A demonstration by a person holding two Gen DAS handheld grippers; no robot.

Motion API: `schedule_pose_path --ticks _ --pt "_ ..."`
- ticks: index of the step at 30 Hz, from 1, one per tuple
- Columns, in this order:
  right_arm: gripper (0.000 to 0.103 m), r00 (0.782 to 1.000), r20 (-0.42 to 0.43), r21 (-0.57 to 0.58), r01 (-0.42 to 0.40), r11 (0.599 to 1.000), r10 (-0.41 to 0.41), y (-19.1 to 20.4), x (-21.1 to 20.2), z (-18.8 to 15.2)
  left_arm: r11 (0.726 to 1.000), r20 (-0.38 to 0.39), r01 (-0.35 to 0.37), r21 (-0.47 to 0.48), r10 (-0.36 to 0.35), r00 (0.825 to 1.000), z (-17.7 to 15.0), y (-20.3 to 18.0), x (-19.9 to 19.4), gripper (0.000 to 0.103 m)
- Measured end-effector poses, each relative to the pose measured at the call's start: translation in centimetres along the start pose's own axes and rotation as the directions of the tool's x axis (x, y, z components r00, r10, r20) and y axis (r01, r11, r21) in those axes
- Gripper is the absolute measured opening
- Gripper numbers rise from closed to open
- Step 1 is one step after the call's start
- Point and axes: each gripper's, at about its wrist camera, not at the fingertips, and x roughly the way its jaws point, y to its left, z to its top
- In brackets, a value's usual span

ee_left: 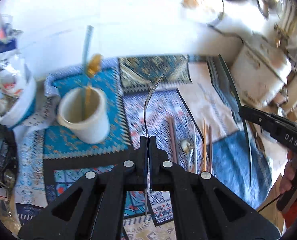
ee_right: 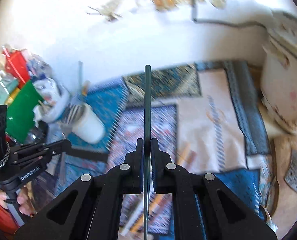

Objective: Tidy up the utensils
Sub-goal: 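Carry the fork with the left tool while the right tool carries the chopstick to the cup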

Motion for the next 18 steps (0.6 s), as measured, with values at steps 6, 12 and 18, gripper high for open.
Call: schedule_pose_path --ticks 6,12,18 --pt "0.006 0.993 0.089 -0.062 -0.072 0.995 0.077 4.6 0.8 2.7 0.997 0.111 -0.052 -0.054 0.058 0.992 1.7 3.2 -3.2 0.0" --pt "0.006 0.978 0.16 -0.099 -0.122 0.988 0.137 8.6 2.0 5.3 0.991 0.207 -0.063 -0.117 0.086 0.975 3.4 6.6 -5.7 0.0" --pt "0.006 0.96 0.225 -0.117 -0.143 0.983 0.167 11.6 3.8 7.6 0.985 0.279 -0.043 -0.169 0.09 0.956 5.6 10.0 -6.3 0.0"
